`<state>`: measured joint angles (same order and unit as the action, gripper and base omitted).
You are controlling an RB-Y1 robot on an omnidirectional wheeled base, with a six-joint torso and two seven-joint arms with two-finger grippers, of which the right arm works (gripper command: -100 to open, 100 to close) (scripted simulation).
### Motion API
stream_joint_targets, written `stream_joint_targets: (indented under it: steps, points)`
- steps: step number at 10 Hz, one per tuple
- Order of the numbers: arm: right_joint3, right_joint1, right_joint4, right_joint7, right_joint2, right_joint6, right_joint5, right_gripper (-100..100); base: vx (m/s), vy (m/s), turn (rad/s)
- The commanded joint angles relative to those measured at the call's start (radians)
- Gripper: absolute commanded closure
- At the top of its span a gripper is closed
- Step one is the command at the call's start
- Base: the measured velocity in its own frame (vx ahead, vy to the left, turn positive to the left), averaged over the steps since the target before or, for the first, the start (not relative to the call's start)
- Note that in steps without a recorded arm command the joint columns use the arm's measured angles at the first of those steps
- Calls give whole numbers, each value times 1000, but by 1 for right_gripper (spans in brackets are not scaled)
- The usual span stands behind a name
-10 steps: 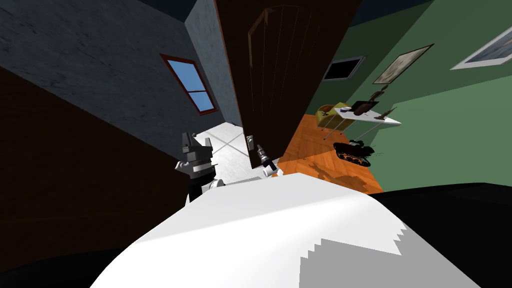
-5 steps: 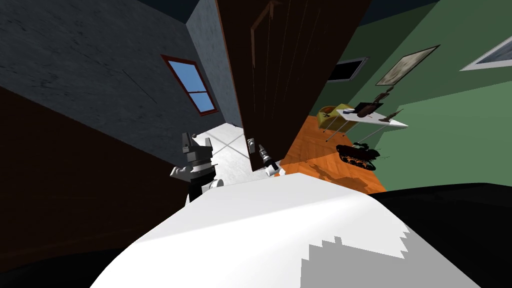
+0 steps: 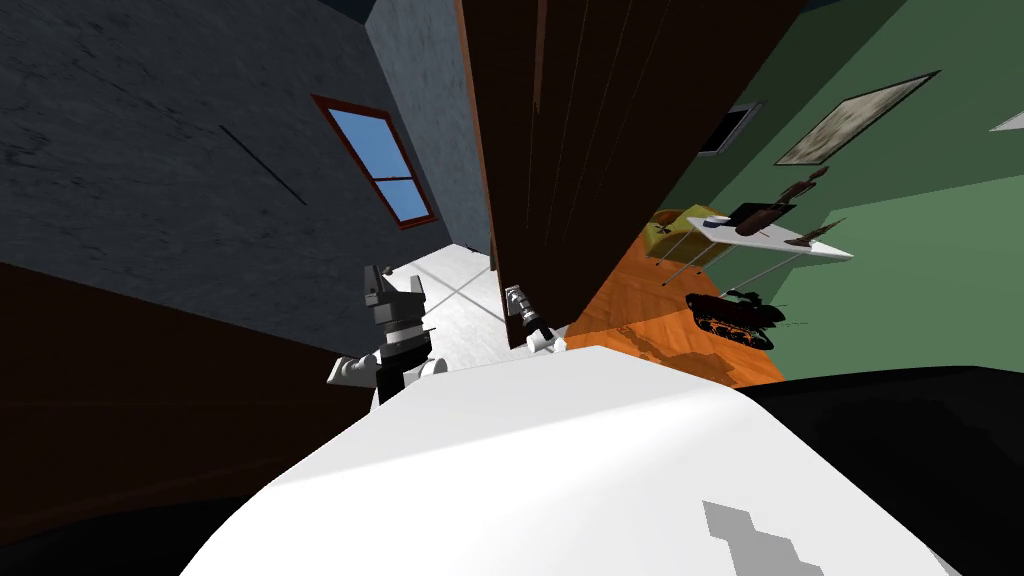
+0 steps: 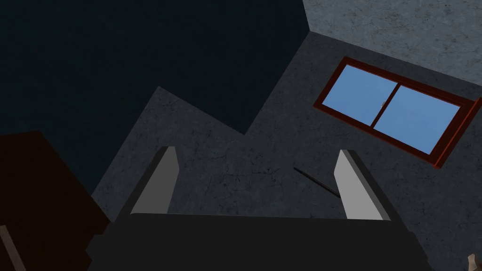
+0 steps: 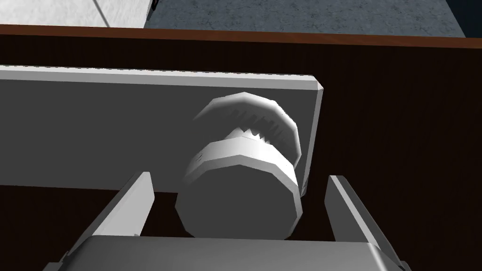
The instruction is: Push the door open
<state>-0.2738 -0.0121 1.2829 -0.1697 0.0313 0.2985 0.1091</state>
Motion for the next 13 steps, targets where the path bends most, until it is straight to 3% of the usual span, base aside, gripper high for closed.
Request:
stream_joint_targets:
  steps: [1, 2, 7, 8, 13]
  points:
    - [0, 0, 0, 0, 0, 0, 0, -100, 43, 71, -4]
    - [0, 0, 0, 0, 0, 0, 0, 100, -2, -7, -1]
    - [0, 0, 0, 0, 0, 0, 0, 100, -10, -11, 7]
    - [-23, -13, 8, -12, -19, -3, 10, 100, 91, 16, -176]
    - [-89, -53, 44, -54, -55, -4, 46, 100, 152, 29, -231]
